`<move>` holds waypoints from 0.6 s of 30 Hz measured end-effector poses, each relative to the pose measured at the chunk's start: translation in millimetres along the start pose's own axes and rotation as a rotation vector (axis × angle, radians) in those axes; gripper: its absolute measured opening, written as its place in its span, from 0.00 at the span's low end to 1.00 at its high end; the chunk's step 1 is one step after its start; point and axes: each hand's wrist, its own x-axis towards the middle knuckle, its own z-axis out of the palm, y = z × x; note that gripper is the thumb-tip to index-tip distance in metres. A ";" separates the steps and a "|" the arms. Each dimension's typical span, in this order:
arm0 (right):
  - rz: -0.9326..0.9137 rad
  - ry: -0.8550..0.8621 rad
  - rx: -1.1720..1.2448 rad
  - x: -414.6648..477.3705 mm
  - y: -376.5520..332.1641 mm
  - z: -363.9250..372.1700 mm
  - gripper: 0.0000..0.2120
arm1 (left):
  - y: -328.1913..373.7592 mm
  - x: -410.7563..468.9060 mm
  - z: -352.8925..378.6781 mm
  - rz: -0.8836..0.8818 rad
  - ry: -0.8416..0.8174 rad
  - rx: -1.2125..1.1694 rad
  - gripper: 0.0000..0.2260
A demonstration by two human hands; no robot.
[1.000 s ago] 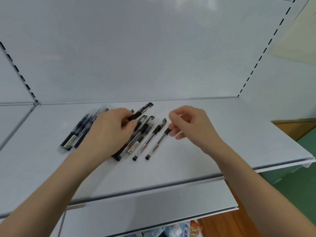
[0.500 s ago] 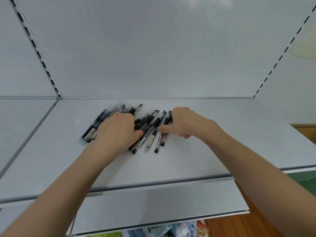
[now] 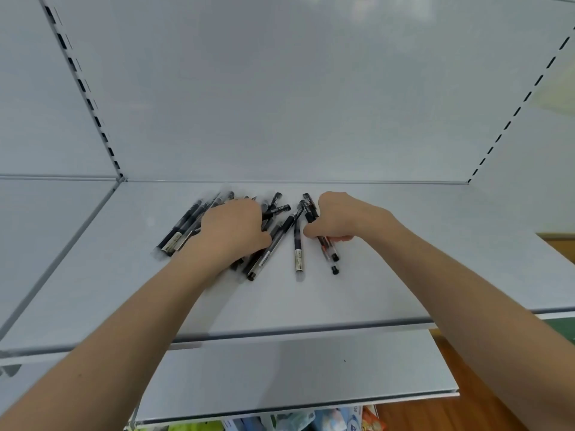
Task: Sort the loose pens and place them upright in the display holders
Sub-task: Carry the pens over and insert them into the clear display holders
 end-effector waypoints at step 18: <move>-0.273 0.300 1.225 -52.7 -22.8 -4.0 0.15 | 8.7 -42.9 -26.2 0.003 0.085 -1.591 0.07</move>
